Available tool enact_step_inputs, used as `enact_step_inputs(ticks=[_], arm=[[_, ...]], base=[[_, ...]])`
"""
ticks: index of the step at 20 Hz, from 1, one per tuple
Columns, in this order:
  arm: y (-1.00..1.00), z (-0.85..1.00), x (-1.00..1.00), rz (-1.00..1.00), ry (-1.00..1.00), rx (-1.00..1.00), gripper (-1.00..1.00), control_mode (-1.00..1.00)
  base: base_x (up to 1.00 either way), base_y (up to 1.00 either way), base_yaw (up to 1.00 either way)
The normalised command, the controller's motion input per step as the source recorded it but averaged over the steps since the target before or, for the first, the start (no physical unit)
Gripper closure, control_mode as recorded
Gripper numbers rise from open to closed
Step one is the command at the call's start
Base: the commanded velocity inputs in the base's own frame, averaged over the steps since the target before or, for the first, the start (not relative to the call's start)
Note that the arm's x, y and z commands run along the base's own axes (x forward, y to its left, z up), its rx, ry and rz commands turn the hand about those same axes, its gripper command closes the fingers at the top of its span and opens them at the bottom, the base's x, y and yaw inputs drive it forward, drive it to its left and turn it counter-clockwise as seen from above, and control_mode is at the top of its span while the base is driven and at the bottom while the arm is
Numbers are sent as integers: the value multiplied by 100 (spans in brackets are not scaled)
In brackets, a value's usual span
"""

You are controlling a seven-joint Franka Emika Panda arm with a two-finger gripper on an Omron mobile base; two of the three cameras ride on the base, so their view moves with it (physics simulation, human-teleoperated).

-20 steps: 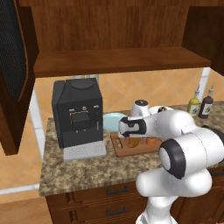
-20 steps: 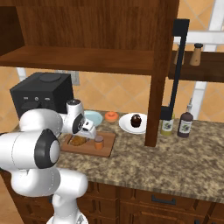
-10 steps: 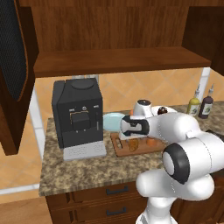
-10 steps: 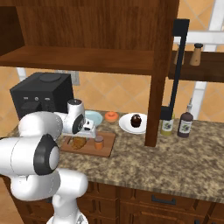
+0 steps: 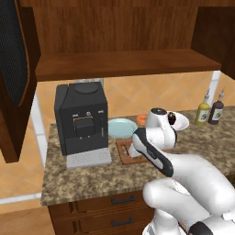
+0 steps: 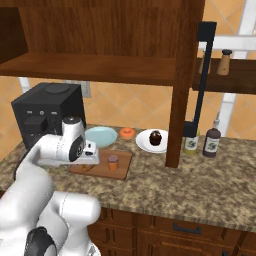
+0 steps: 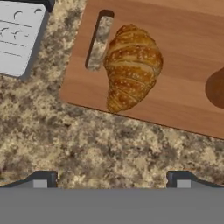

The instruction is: From the different types of pastries on the counter, select a croissant and place it on the cutting board. Then retrieve a jar of jam from the cabinet and place it alongside the croissant on the cutting board.

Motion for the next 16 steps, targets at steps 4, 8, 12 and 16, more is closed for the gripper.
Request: enact_step_inputs(ticks=[4, 8, 12, 16], arm=[[3, 22, -100, 14, -19, 0, -100, -100], [9, 18, -100, 13, -20, 0, -100, -100], [11, 4, -100, 13, -20, 0, -100, -100], [48, -4, -100, 3, -23, 0, -100, -100]], base=[[0, 0, 0], [0, 0, 0], [0, 0, 0], [0, 0, 0]])
